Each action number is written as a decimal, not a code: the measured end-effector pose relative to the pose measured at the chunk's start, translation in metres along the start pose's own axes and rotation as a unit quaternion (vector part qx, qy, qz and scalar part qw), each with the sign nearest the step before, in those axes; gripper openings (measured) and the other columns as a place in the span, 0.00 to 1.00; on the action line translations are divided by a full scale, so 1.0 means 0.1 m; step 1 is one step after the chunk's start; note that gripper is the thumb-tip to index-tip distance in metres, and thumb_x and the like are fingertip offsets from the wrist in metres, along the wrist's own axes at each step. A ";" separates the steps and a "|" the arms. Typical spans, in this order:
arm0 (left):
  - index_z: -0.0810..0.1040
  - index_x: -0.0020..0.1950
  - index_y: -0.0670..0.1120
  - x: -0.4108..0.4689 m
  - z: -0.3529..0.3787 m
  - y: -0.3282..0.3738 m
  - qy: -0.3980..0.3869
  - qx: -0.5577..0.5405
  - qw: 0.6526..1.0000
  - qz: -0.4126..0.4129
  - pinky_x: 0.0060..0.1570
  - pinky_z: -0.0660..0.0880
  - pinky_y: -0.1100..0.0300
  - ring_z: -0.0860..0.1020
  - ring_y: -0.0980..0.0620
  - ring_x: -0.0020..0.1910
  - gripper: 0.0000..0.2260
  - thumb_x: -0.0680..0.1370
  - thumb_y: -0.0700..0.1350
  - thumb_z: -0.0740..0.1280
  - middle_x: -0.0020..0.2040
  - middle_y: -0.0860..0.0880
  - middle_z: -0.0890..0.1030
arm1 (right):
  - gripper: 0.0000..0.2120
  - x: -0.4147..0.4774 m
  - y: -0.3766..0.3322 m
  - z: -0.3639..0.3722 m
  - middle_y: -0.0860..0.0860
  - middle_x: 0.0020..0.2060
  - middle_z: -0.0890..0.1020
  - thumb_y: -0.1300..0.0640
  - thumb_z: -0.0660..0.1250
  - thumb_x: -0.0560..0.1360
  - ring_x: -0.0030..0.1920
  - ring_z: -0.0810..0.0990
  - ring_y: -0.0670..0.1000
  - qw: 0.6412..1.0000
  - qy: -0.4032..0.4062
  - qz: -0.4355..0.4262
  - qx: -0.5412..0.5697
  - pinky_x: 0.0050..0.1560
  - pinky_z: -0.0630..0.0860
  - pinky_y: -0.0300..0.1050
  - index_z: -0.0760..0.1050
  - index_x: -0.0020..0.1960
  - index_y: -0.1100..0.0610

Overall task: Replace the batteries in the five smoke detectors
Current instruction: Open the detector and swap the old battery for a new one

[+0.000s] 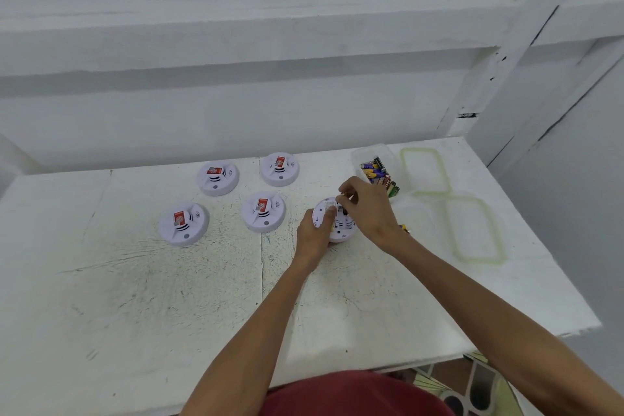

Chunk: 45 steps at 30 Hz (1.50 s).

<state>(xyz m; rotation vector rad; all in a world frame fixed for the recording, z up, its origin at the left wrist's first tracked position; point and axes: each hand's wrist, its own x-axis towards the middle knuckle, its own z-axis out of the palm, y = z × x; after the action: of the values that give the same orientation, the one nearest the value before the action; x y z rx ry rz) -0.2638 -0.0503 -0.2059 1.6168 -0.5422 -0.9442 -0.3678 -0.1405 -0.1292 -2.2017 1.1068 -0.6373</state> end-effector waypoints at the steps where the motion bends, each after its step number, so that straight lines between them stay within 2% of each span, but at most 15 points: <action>1: 0.78 0.61 0.52 0.00 0.01 0.00 0.001 -0.004 1.000 -0.004 0.52 0.84 0.40 0.85 0.48 0.54 0.29 0.71 0.72 0.68 0.56 0.49 0.84 | 0.05 -0.03 0.03 0.01 0.51 0.40 0.83 0.58 0.71 0.77 0.38 0.80 0.47 1.000 -0.004 -0.009 -0.020 0.39 0.79 0.39 0.79 0.51 0.58; 4: 0.78 0.61 0.50 -0.02 0.01 0.05 0.001 0.012 1.000 0.002 0.50 0.84 0.51 0.84 0.51 0.52 0.22 0.78 0.66 0.68 0.53 0.51 0.83 | 0.06 -0.12 0.11 0.05 0.53 0.38 0.83 0.56 0.71 0.78 0.38 0.80 0.51 0.998 -0.002 -0.028 -0.065 0.40 0.80 0.50 0.79 0.49 0.59; 7: 0.77 0.63 0.47 -0.02 0.02 0.03 0.011 0.028 1.000 0.008 0.44 0.79 0.63 0.82 0.54 0.50 0.16 0.83 0.57 0.66 0.52 0.52 0.81 | 0.08 -0.19 0.14 0.10 0.54 0.42 0.80 0.55 0.69 0.79 0.41 0.78 0.53 0.995 0.002 -0.044 -0.087 0.43 0.79 0.52 0.79 0.50 0.60; 10: 0.77 0.63 0.47 -0.03 0.02 0.03 0.016 0.018 1.000 0.005 0.46 0.78 0.62 0.82 0.53 0.52 0.15 0.83 0.56 0.66 0.54 0.50 0.82 | 0.10 -0.24 0.16 0.17 0.57 0.51 0.79 0.56 0.66 0.81 0.51 0.76 0.55 0.986 0.002 -0.063 -0.153 0.46 0.79 0.50 0.80 0.55 0.62; 14: 0.78 0.64 0.46 -0.03 0.03 0.02 0.014 0.003 1.000 0.002 0.49 0.80 0.61 0.83 0.51 0.53 0.16 0.83 0.56 0.67 0.55 0.48 0.83 | 0.08 -0.35 0.21 0.21 0.57 0.48 0.81 0.59 0.70 0.78 0.44 0.78 0.56 0.962 -0.011 -0.118 -0.247 0.37 0.79 0.48 0.80 0.55 0.62; 17: 0.77 0.64 0.45 -0.03 0.03 0.02 0.012 -0.004 1.000 0.002 0.45 0.78 0.65 0.82 0.55 0.51 0.16 0.83 0.55 0.67 0.55 0.49 0.83 | 0.14 -0.40 0.21 0.21 0.59 0.54 0.80 0.54 0.63 0.82 0.47 0.79 0.58 0.965 -0.038 -0.114 -0.232 0.40 0.80 0.51 0.76 0.61 0.63; 20: 0.78 0.64 0.45 -0.01 0.04 0.00 0.012 -0.034 0.999 -0.009 0.51 0.83 0.55 0.83 0.52 0.53 0.17 0.82 0.56 0.68 0.57 0.47 0.84 | 0.20 -0.40 0.25 0.27 0.64 0.61 0.78 0.51 0.65 0.81 0.48 0.82 0.60 0.957 -0.053 -0.110 -0.264 0.39 0.81 0.48 0.74 0.65 0.66; 23: 0.79 0.62 0.50 -0.01 0.04 0.00 0.011 -0.060 0.998 -0.025 0.55 0.83 0.42 0.85 0.48 0.56 0.20 0.78 0.62 0.70 0.57 0.47 0.85 | 0.22 -0.42 0.22 0.30 0.69 0.63 0.77 0.54 0.70 0.79 0.55 0.83 0.63 0.959 -0.062 -0.112 -0.253 0.45 0.83 0.50 0.75 0.66 0.68; 26: 0.79 0.63 0.47 -0.02 0.04 0.01 0.014 -0.065 0.998 -0.017 0.52 0.85 0.49 0.85 0.47 0.56 0.17 0.82 0.58 0.69 0.57 0.46 0.85 | 0.27 -0.49 0.20 0.31 0.66 0.76 0.61 0.54 0.59 0.84 0.76 0.64 0.63 0.966 -0.106 -0.086 -0.221 0.71 0.69 0.55 0.59 0.77 0.67; 27: 0.79 0.64 0.46 -0.01 0.03 0.01 0.016 -0.061 0.998 -0.013 0.51 0.84 0.52 0.85 0.48 0.56 0.16 0.82 0.56 0.68 0.57 0.46 0.85 | 0.27 -0.49 0.20 0.30 0.65 0.78 0.57 0.53 0.55 0.85 0.77 0.61 0.62 0.963 -0.123 -0.078 -0.227 0.73 0.66 0.55 0.56 0.79 0.66; 29: 0.79 0.62 0.47 0.00 0.02 0.01 0.022 -0.052 0.998 -0.008 0.52 0.84 0.51 0.84 0.48 0.55 0.16 0.82 0.57 0.68 0.57 0.47 0.85 | 0.26 -0.45 0.19 0.25 0.63 0.78 0.60 0.48 0.52 0.86 0.74 0.67 0.59 0.965 -0.111 -0.071 -0.226 0.68 0.72 0.54 0.60 0.78 0.63; 32: 0.79 0.60 0.50 0.02 0.02 0.02 0.020 -0.036 0.999 0.000 0.52 0.84 0.49 0.84 0.47 0.55 0.18 0.79 0.62 0.69 0.56 0.47 0.85 | 0.21 -0.30 0.16 0.08 0.57 0.69 0.76 0.46 0.54 0.84 0.63 0.77 0.57 0.978 -0.069 -0.081 -0.181 0.59 0.78 0.54 0.74 0.68 0.57; 38: 0.76 0.65 0.47 0.02 0.01 0.00 -0.003 -0.001 1.000 0.010 0.50 0.80 0.58 0.82 0.50 0.56 0.18 0.82 0.58 0.68 0.58 0.48 0.82 | 0.11 0.23 0.21 -0.35 0.58 0.51 0.84 0.60 0.63 0.80 0.50 0.82 0.58 0.992 0.068 0.003 -0.104 0.51 0.74 0.44 0.81 0.58 0.61; 43: 0.76 0.65 0.49 0.03 0.01 -0.01 -0.005 -0.002 1.000 -0.007 0.56 0.83 0.46 0.83 0.48 0.56 0.17 0.82 0.58 0.68 0.59 0.47 0.83 | 0.14 0.56 0.44 -0.47 0.63 0.54 0.81 0.65 0.63 0.78 0.53 0.80 0.62 0.984 -0.005 0.095 -0.149 0.51 0.78 0.52 0.79 0.62 0.63; 45: 0.76 0.65 0.48 0.03 0.01 0.00 0.001 -0.004 1.000 -0.007 0.54 0.83 0.49 0.83 0.48 0.56 0.17 0.82 0.58 0.67 0.58 0.47 0.83 | 0.16 0.62 0.52 -0.46 0.62 0.55 0.81 0.65 0.64 0.77 0.54 0.80 0.62 0.979 -0.053 0.102 -0.166 0.50 0.78 0.51 0.79 0.64 0.62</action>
<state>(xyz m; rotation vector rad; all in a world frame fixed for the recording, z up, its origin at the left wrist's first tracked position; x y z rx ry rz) -0.2632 -0.0527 -0.2072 1.6158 -0.5264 -0.9548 -0.3923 -0.2298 -0.1231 -2.3208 1.4435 -0.2560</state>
